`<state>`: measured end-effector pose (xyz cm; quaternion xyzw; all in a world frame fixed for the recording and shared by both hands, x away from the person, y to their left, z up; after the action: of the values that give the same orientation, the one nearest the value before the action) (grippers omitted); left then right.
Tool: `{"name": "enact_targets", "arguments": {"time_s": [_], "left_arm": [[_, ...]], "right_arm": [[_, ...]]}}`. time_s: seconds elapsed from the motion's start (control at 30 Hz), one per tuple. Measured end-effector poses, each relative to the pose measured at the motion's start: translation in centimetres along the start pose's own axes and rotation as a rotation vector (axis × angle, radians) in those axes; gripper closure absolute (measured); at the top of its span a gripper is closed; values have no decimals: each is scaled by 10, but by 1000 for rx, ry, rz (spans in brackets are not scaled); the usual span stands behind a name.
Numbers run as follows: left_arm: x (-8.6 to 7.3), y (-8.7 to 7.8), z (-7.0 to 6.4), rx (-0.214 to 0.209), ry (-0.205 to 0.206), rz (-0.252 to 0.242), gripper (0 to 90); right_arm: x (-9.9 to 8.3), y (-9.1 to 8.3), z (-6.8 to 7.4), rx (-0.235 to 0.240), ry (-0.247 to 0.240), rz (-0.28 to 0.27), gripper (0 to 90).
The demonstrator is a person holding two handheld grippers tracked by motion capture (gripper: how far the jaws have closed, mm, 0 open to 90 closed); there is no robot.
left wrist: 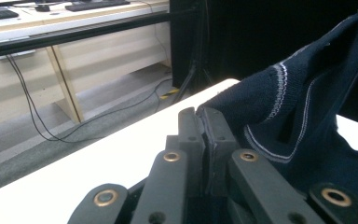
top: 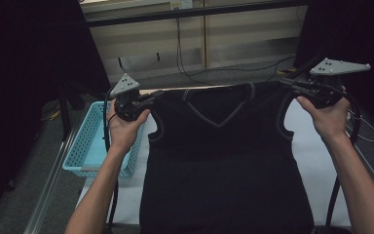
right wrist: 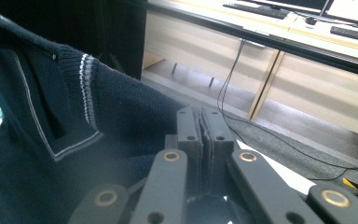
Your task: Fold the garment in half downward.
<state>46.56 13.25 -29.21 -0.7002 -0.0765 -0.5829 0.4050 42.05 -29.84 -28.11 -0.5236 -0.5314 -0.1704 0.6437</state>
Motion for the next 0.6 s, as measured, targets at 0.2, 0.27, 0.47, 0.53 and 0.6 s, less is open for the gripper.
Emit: {"name": "enact_targets", "arguments": {"time_s": [0.2, 0.27, 0.47, 0.53, 0.6], "left_arm": [[-12, -7, -5, -17, 8, 16, 876], [-16, -10, -8, -22, 12, 19, 876], [-26, -17, -17, -34, 22, 32, 876], [-31, -19, -20, -40, 27, 42, 875], [-36, -21, -23, -39, 35, 54, 875]], "right_arm": [[-7, -14, 14, 13, -28, 12, 877], [-11, -18, 19, 16, -36, 16, 878], [-25, -29, 31, 32, -34, 8, 878], [-30, -32, 34, 35, -36, 12, 878], [-33, -36, 38, 42, -45, 14, 878]]}}
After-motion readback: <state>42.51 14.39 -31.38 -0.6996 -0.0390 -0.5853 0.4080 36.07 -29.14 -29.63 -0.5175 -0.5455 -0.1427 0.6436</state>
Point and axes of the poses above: each handheld gripper's, and its own axes: y roughly forward along the jaws, x roughly out of its top, z roughly to its left, the point moved 4 cm from there along y, roughly forward along the jaws, and after that the axes turned 10 degrees about z, right-handed, at the moved point
